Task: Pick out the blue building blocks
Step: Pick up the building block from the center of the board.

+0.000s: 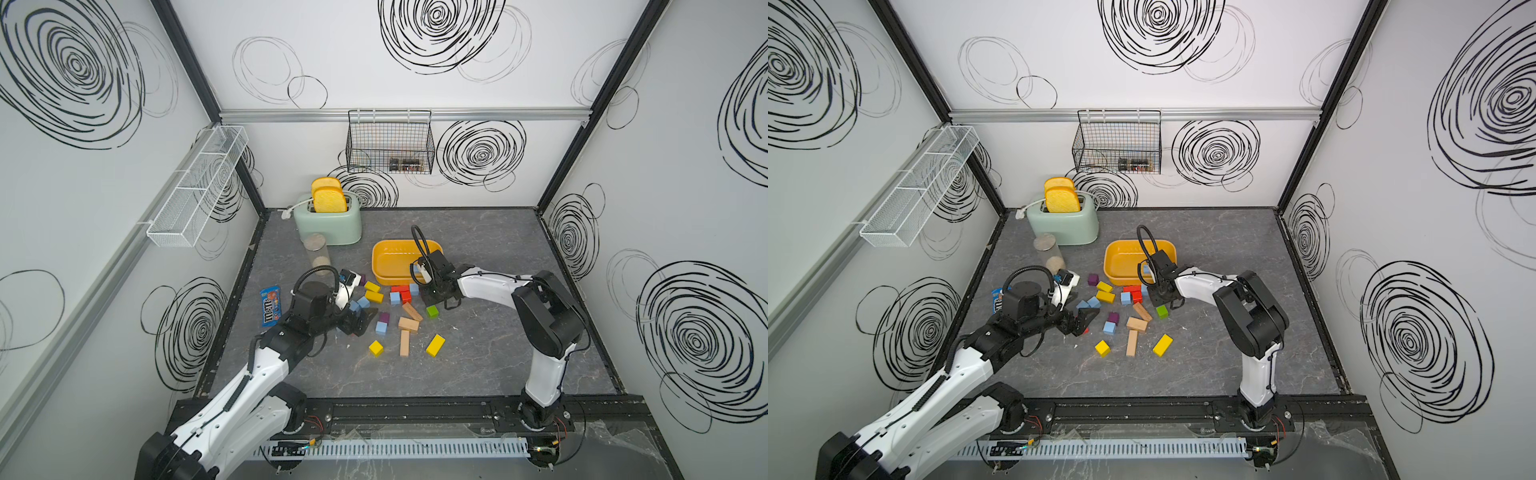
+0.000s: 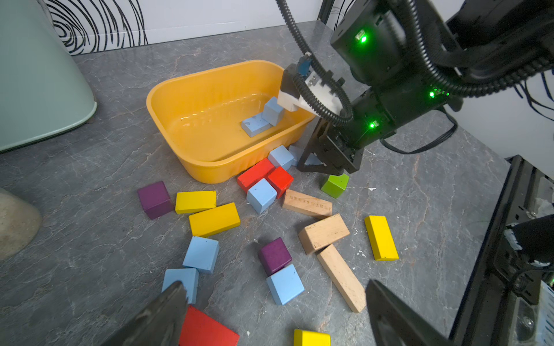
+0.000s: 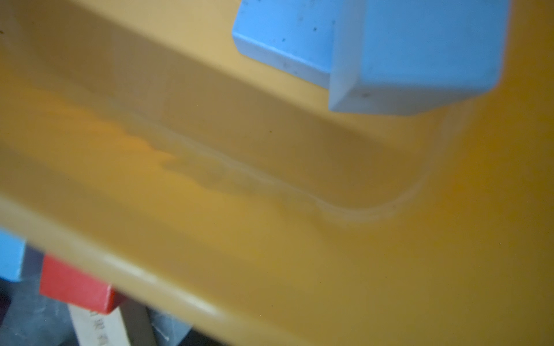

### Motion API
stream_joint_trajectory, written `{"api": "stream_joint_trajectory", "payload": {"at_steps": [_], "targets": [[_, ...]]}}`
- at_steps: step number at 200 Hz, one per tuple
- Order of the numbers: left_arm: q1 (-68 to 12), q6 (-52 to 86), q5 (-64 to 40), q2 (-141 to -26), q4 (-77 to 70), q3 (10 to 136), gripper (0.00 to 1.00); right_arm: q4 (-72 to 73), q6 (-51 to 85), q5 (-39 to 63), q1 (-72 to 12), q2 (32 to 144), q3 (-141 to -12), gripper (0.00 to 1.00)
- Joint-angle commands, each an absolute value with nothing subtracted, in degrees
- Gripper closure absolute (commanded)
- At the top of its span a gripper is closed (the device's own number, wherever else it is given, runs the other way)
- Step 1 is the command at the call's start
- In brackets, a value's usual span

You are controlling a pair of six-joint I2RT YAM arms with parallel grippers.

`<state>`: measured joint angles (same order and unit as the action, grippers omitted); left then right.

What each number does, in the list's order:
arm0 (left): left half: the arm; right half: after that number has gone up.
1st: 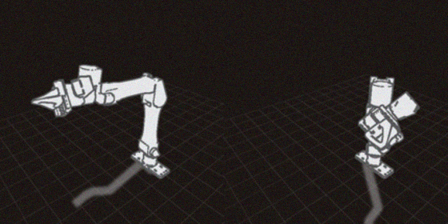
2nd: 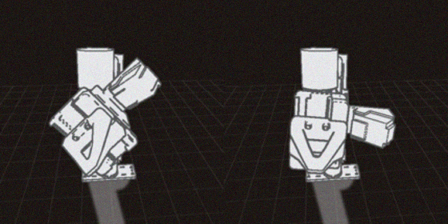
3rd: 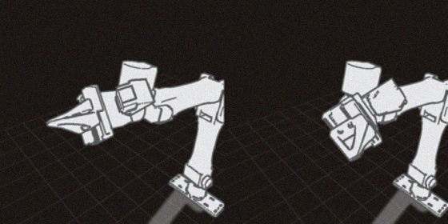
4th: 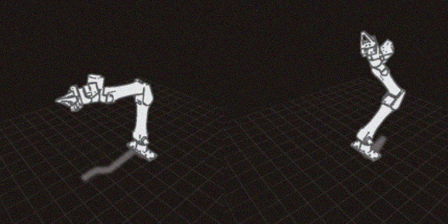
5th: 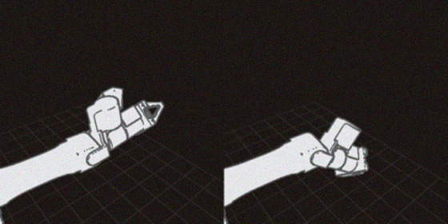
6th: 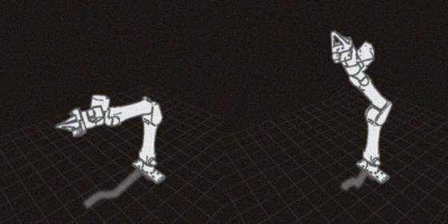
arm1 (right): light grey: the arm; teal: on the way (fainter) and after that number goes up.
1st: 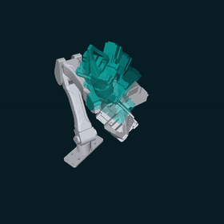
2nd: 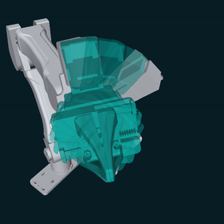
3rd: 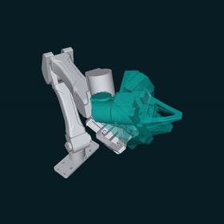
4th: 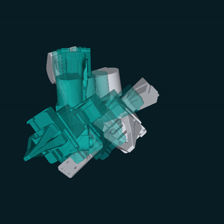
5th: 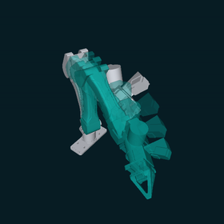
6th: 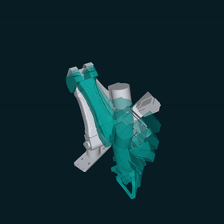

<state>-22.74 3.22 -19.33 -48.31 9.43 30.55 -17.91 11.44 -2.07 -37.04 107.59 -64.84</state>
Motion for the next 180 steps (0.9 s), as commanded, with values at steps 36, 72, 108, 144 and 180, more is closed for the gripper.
{"api": "stream_joint_trajectory", "payload": {"at_steps": [36,72,108,144,180], "targets": [[-22.3,3.2,-19.4,-47.2,8.6,32.0,0.04,-19.7,11.4,-1.6,-37.4,106.5,-64.3,0.65],[-22.3,3.4,-19.4,-46.6,8.7,31.7,0.04,-18.5,12.3,-0.6,-37.7,104.9,-62.6,0.69],[-22.3,3.7,-19.3,-46.1,9.0,31.7,0.04,-17.9,12.9,-0.2,-37.8,103.6,-61.2,0.74],[-22.4,4.3,-19.1,-45.3,9.3,31.8,0.04,-17.5,13.0,-0.4,-38.1,101.3,-59.7,0.77],[-22.9,4.8,-18.9,-44.2,9.6,32.0,0.04,-17.0,13.1,-0.6,-38.3,98.0,-57.8,0.82]]}}
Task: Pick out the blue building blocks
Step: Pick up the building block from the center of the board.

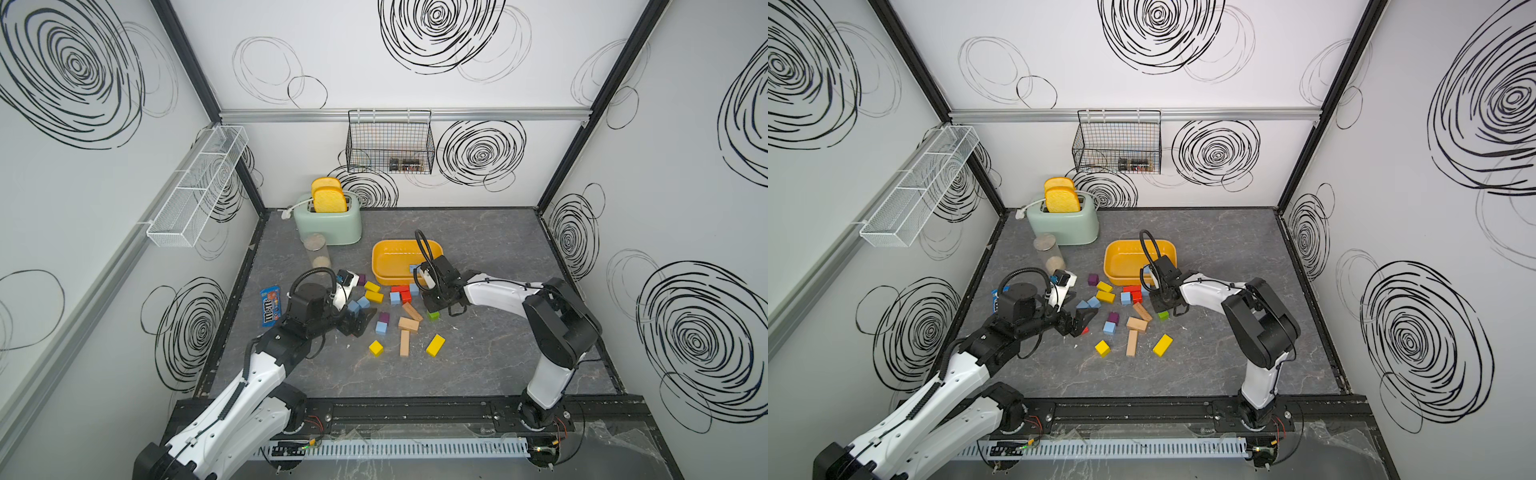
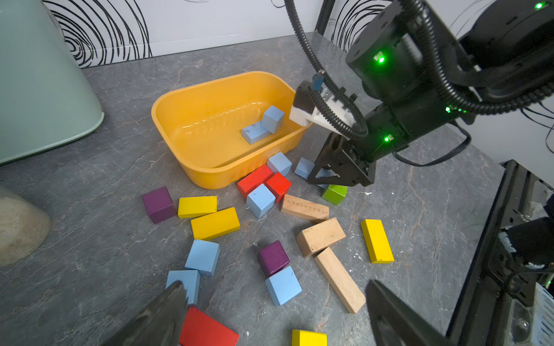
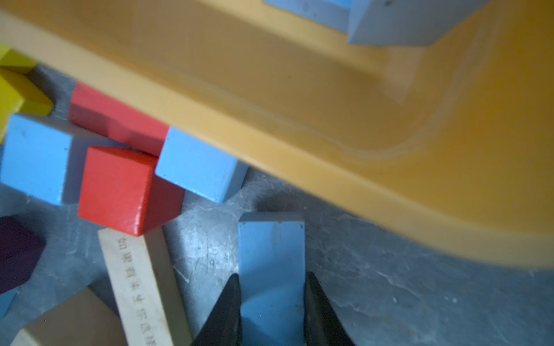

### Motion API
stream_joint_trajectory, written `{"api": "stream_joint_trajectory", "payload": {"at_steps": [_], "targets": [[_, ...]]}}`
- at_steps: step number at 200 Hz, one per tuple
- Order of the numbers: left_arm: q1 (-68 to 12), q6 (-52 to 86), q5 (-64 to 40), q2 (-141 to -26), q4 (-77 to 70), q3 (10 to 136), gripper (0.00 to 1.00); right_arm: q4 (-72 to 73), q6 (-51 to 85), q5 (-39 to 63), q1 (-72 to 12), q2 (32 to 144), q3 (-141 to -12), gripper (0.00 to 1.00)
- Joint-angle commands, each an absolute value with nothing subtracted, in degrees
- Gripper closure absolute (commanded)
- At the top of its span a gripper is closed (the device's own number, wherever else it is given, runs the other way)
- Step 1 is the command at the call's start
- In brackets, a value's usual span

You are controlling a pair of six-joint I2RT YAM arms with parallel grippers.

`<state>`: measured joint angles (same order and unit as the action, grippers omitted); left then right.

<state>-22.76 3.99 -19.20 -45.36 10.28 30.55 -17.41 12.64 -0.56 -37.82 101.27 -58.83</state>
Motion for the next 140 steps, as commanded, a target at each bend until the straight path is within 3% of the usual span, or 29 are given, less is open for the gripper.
{"api": "stream_joint_trajectory", "payload": {"at_steps": [1,74,140], "targets": [[-22.9,4.8,-18.9,-44.2,9.7,32.0,0.04,-16.9,13.1,-0.7,-38.3,97.9,-57.7,0.82],[-23.0,6.4,-19.0,-42.5,9.0,32.6,0.04,-17.7,13.4,-0.4,-38.8,90.0,-55.6,1.00],[-21.0,6.4,-15.1,-45.0,7.9,34.4,0.04,-20.8,14.0,-1.3,-38.5,85.1,-59.1,1.00]]}}
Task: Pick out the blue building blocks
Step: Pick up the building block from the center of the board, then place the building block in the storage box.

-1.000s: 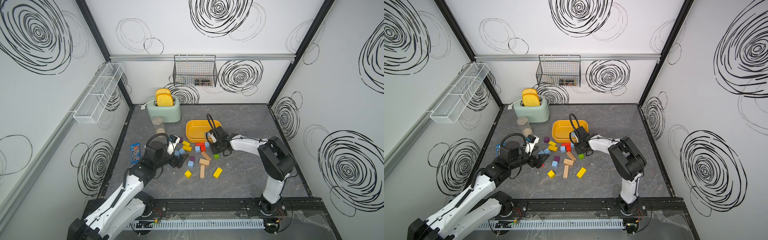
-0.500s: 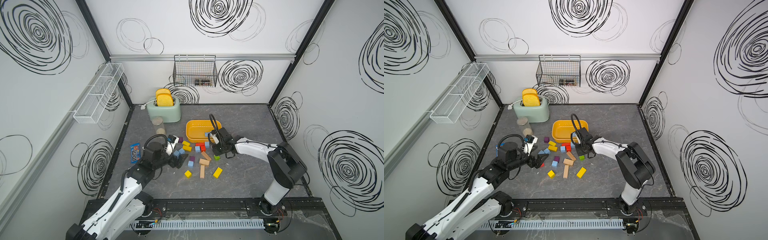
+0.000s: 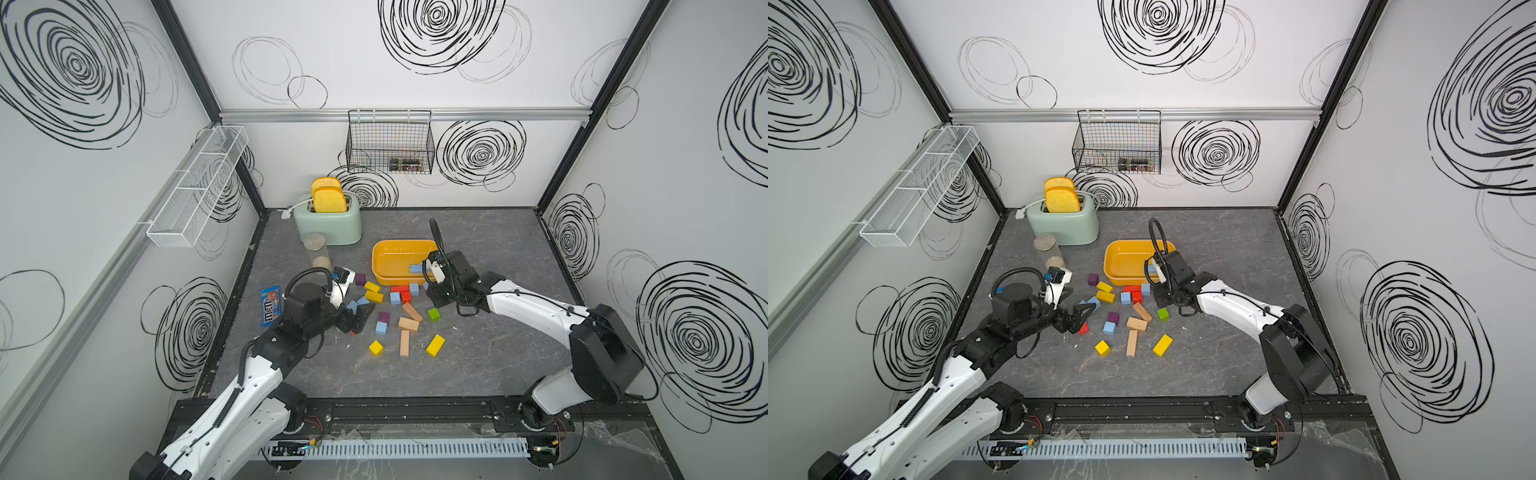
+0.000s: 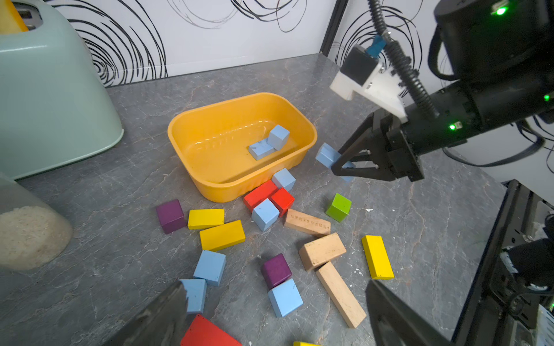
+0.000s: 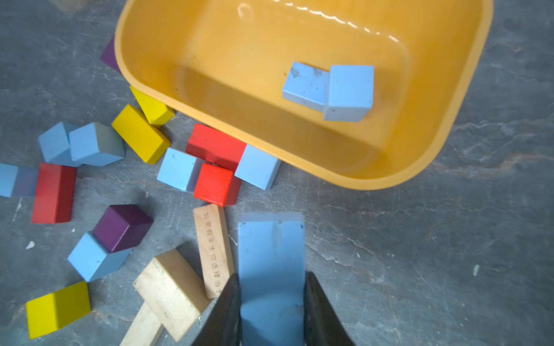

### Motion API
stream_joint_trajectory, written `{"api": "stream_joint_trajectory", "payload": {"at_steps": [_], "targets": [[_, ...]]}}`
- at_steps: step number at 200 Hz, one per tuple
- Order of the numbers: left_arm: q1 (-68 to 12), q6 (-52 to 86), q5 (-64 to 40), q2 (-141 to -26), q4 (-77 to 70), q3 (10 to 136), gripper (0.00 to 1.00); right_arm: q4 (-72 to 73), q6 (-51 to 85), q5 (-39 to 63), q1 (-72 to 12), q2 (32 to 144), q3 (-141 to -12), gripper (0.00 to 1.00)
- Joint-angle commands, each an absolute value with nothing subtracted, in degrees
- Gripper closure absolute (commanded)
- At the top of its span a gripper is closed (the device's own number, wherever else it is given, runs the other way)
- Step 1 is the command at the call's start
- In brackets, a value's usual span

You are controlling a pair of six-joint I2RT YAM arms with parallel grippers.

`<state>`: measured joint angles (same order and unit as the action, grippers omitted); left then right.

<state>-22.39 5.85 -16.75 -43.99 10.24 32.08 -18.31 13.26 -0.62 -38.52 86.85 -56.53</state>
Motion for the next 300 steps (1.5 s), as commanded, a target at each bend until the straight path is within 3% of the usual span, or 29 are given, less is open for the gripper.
{"api": "stream_joint_trajectory", "payload": {"at_steps": [1,115,191,300], "targets": [[-20.9,6.5,-15.1,-45.0,7.9,34.4,0.04,-20.8,14.0,-1.3,-38.5,85.1,-59.2,1.00],[-14.3,10.6,-19.6,-53.2,-2.3,35.7,0.04,-21.2,13.1,1.1,-35.3,93.4,-70.0,1.00],[-13.8,8.3,-23.6,-59.8,-5.2,37.0,0.04,-22.3,12.7,2.0,-32.6,102.9,-77.8,1.00],[-14.4,7.0,-27.9,-69.2,-8.0,39.0,0.04,-22.5,11.7,4.3,-31.8,112.2,-85.8,0.92]]}}
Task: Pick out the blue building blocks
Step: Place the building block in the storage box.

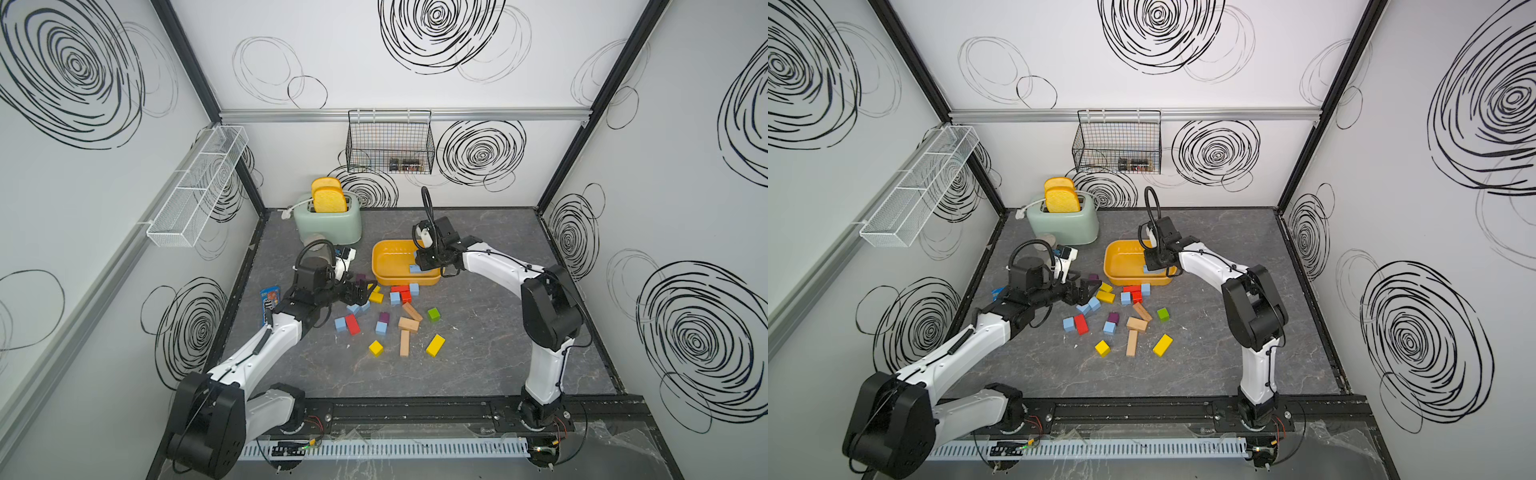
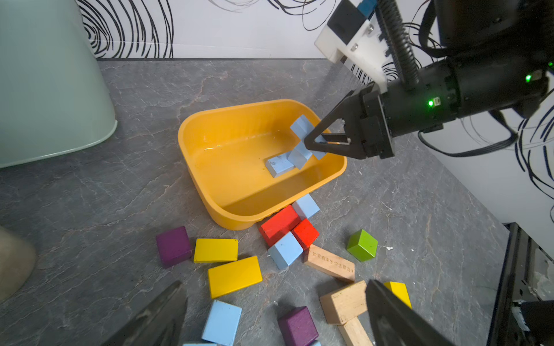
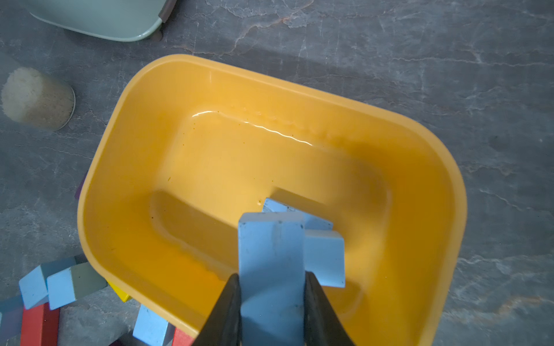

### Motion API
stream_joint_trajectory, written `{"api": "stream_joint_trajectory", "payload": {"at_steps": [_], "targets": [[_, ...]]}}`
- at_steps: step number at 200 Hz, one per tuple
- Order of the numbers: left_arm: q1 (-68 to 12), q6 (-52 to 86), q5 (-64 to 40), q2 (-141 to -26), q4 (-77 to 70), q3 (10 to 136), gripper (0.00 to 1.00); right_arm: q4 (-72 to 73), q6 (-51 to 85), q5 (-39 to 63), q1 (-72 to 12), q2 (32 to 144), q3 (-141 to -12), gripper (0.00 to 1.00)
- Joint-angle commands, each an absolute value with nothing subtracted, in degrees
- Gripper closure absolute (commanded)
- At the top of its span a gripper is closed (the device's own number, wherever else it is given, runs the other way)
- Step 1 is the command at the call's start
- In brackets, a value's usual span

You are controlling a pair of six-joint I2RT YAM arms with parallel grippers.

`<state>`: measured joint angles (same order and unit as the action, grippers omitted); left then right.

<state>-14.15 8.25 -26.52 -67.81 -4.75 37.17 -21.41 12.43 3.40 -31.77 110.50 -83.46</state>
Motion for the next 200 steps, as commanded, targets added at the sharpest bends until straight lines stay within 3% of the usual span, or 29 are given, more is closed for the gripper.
{"api": "stream_joint_trajectory", "payload": {"at_steps": [1,136,200], "targets": [[-14.4,7.0,-27.9,-69.3,-8.1,39.0,0.04,-22.4,11.7,4.3,-31.8,112.3,-85.8,0.92],[-16.9,4.7,-25.4,-71.5,-3.8,40.0,0.04,-22.0,11.9,6.0,-31.8,117.0,-87.5,0.75],[-16.8,4.0,-24.8,-68.8,-2.3,39.2,0.04,-22.5,12.4,6.5,-32.0,117.3,-87.6,0.59]]}}
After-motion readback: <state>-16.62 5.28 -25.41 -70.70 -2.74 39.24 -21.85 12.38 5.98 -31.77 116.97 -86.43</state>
